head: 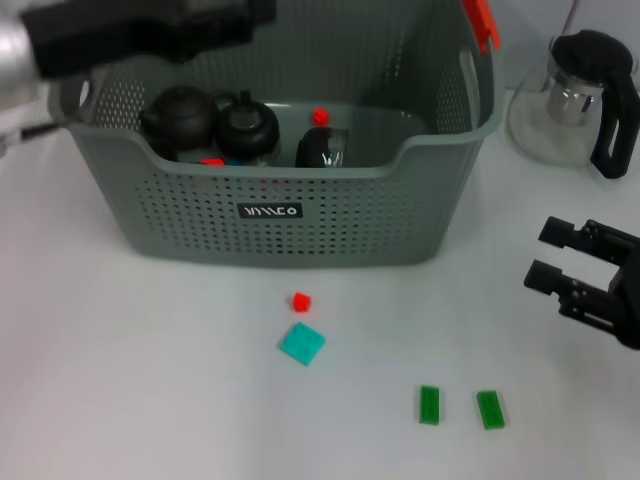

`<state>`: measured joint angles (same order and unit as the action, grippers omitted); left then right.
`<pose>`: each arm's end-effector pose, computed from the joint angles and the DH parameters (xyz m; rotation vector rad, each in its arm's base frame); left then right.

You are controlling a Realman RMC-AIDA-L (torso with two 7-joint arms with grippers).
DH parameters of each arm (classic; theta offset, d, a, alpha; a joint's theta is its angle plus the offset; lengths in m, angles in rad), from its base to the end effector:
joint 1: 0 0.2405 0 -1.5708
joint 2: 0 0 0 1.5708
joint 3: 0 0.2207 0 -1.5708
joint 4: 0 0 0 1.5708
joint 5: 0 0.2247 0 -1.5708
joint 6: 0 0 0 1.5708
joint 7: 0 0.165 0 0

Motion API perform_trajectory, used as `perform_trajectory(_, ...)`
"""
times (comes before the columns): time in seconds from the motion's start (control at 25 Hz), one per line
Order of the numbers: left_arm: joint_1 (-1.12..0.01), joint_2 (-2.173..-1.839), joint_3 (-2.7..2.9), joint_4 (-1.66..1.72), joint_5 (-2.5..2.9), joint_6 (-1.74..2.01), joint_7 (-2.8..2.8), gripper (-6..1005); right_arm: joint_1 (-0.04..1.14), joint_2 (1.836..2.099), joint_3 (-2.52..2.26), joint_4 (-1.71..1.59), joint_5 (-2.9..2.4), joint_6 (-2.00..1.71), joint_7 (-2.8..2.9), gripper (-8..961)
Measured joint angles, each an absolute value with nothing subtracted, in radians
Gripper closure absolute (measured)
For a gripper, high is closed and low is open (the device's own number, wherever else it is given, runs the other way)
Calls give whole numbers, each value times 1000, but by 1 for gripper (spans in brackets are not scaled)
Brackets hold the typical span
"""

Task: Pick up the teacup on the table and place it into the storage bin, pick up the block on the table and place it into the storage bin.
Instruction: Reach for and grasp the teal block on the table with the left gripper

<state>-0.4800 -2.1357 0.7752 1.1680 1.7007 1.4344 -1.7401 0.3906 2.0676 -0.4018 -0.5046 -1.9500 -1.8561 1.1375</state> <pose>-0.1487 0.3808 0.0964 -2.3977 -0.5054 -0.9473 0.2614 0.2688 0.0251 -2.5233 0.5640 1.1414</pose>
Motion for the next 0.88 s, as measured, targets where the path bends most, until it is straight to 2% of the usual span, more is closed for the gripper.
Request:
perform_trajectory(0.2,-416,-2130,580,939,1699,1755,-1407,121,392,2066,-402,-505,-1951,-1856,1139,285)
perform_trajectory(0.48,-317,-2165,543,918,1912,1822,-1164,124,382,2060,-402,-505,-1952,-1856,1153,285)
perform_trajectory(0.88,-358,-2171,699,726,2062,1641,-1082,128,384,2060,-402,-505,-1954,-1855,1159,285)
